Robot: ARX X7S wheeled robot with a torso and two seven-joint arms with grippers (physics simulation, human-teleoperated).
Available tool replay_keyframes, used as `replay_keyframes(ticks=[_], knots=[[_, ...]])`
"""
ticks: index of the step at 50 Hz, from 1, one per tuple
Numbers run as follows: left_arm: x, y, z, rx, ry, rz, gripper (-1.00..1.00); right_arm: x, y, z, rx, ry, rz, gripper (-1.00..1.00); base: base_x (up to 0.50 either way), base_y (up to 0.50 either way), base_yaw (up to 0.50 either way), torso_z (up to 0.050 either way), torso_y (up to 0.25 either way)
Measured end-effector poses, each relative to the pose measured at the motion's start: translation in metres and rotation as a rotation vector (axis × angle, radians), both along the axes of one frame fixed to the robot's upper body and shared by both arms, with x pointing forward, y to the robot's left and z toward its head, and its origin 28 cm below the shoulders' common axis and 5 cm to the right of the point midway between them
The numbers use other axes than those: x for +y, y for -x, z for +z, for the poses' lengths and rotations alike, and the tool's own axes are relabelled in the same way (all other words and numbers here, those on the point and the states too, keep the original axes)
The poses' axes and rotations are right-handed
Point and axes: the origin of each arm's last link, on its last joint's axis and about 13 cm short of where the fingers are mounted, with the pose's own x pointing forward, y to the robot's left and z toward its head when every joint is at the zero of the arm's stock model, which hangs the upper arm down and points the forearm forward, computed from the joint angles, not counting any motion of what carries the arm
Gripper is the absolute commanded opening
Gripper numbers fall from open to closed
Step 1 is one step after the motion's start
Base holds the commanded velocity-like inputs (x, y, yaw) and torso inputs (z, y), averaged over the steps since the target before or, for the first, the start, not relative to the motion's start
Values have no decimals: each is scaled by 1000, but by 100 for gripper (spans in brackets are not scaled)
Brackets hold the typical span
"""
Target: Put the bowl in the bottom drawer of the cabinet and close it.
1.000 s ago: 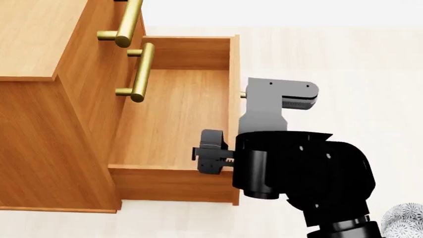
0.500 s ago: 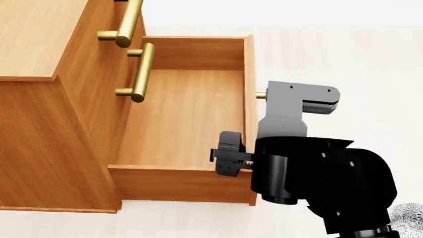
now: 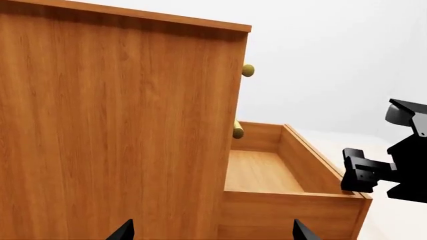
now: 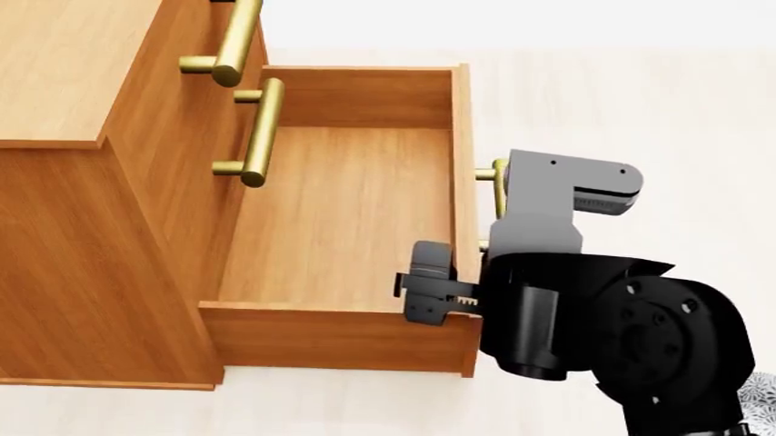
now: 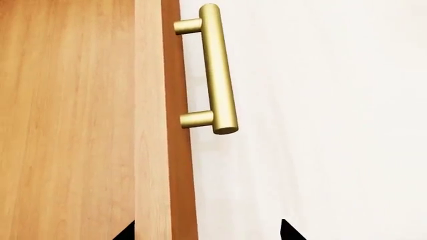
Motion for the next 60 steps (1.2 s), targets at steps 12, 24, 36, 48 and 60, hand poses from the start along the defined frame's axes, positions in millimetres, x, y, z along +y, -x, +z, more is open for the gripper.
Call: replay_keyframes(ticks=[12, 24, 36, 48, 60], knots=[[0, 0, -1, 1, 0, -1, 100, 2, 1, 5, -9, 35, 12, 100, 0, 0, 0, 0, 1], [0, -1, -1, 2, 0, 0, 100, 9, 3, 19, -44, 71, 44, 100, 0, 0, 0, 0, 0], [0, 0, -1, 3, 1, -2, 100, 12, 11, 35, -93, 70, 72, 100, 0, 0, 0, 0, 0], [-1, 0, -1, 3, 1, -5, 100, 12, 31, 59, -188, 73, 71, 100, 0, 0, 0, 0, 0], [-1, 0, -1, 2, 1, -6, 100, 4, 59, 67, -323, 99, 52, 100, 0, 0, 0, 0, 0]])
